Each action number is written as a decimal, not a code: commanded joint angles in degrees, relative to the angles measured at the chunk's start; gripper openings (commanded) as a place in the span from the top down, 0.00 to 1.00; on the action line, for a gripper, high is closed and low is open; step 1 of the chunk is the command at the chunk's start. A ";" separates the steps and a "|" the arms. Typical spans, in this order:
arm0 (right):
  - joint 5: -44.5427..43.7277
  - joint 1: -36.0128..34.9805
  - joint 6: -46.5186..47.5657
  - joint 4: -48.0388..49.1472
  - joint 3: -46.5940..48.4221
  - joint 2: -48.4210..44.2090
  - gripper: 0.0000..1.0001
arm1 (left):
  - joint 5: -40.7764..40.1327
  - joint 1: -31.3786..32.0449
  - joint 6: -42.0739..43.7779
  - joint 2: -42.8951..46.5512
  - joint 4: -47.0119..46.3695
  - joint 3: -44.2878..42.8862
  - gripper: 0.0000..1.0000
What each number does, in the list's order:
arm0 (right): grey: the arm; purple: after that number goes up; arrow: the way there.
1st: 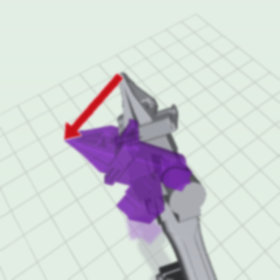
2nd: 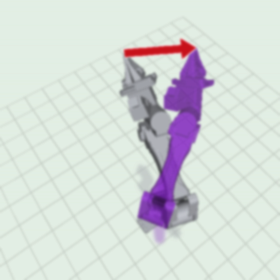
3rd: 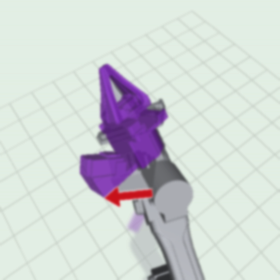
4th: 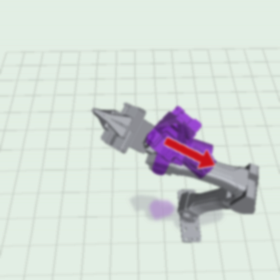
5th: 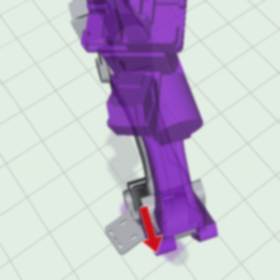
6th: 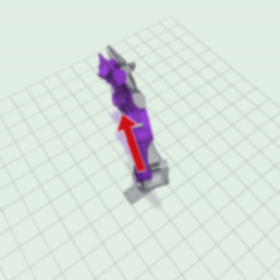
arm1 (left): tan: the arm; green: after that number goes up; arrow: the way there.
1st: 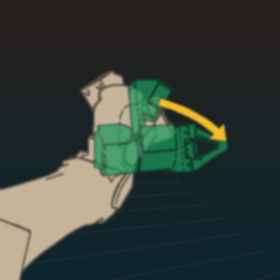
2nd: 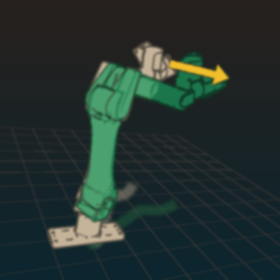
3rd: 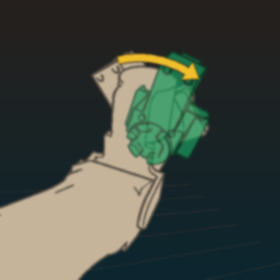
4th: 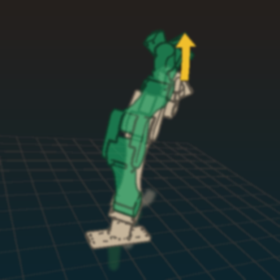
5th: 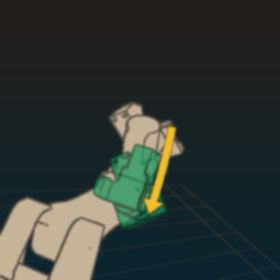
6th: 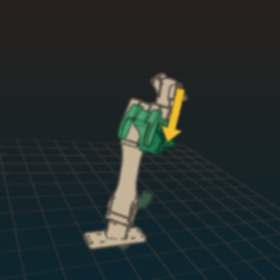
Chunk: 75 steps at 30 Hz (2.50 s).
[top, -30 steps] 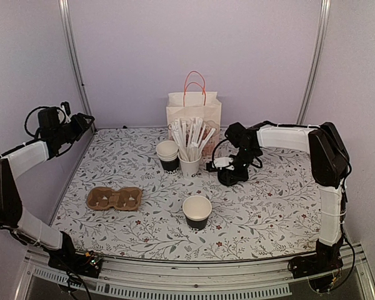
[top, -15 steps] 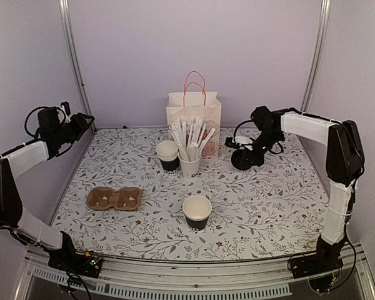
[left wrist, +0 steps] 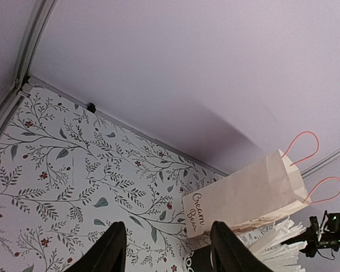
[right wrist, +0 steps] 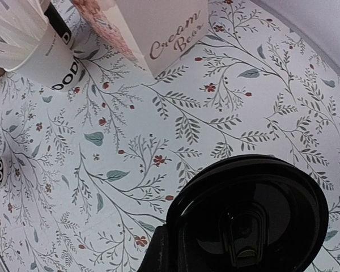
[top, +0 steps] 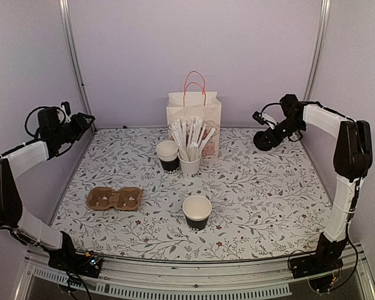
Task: Pack the takeout coffee
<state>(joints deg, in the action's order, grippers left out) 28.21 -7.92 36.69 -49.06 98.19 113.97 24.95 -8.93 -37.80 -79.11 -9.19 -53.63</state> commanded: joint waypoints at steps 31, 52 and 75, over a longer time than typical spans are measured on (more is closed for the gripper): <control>42.67 10.93 2.76 -4.29 -8.63 0.91 1.00 | -31.83 63.02 18.58 -5.26 -2.89 -17.19 0.42; 46.20 10.91 0.08 1.70 -17.77 -9.41 1.00 | -40.89 72.83 0.68 -58.07 12.47 -72.37 0.47; 49.24 10.91 2.82 -1.20 -19.08 -9.24 1.00 | -38.12 70.26 -3.36 -67.52 10.14 -79.18 0.58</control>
<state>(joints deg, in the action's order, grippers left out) 75.42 3.03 36.86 -48.47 79.42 105.41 -14.48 62.54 -39.86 -144.79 1.96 -129.84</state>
